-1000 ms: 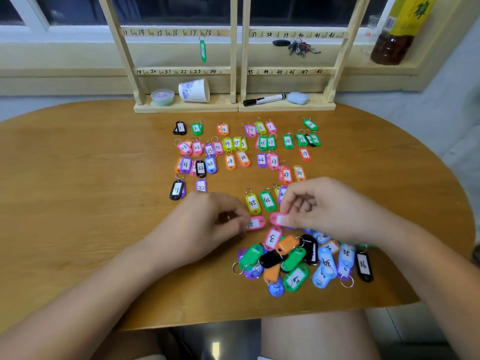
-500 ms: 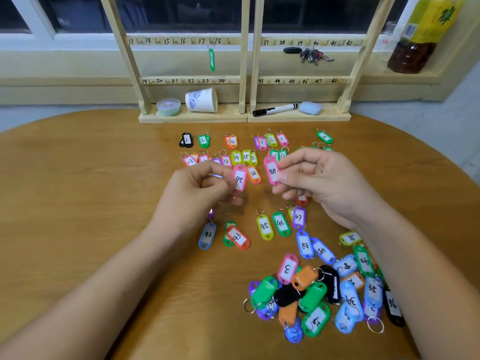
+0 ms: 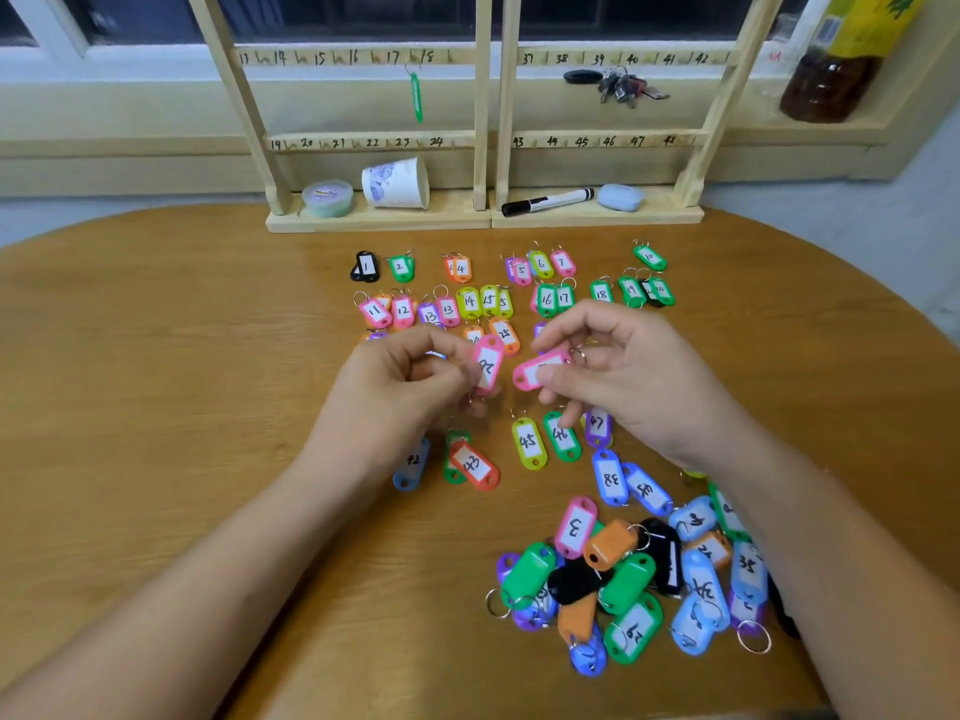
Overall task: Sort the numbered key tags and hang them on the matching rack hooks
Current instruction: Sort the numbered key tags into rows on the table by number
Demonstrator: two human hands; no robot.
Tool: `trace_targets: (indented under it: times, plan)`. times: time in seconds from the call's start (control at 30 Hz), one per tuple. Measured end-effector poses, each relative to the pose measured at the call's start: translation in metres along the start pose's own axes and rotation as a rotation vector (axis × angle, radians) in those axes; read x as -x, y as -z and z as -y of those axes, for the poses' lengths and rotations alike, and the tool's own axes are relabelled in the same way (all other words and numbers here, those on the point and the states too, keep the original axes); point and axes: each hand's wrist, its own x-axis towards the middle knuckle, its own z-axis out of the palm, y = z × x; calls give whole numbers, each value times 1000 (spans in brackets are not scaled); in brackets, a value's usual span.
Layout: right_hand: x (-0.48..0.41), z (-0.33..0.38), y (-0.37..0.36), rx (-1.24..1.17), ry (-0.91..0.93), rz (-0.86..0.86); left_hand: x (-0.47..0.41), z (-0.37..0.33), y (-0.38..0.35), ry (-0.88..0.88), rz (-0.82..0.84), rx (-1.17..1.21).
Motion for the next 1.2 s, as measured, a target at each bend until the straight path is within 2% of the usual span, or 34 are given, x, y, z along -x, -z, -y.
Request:
trace_targets:
  times: [0.27,0.53,0.67,1.2]
  plan:
    - [-4,-8,0,-34,41,13,4,0,-3,-68,0,-20]
    - [-5,-6,-1,-131,44,-12,3,1,3,-95,-26,99]
    - [-3,-2,-3,-132,29,-42,4,-3,3,-63,3,232]
    - [-3,-2,-4,-32,84,-43,3,-4,4,-24,-33,128]
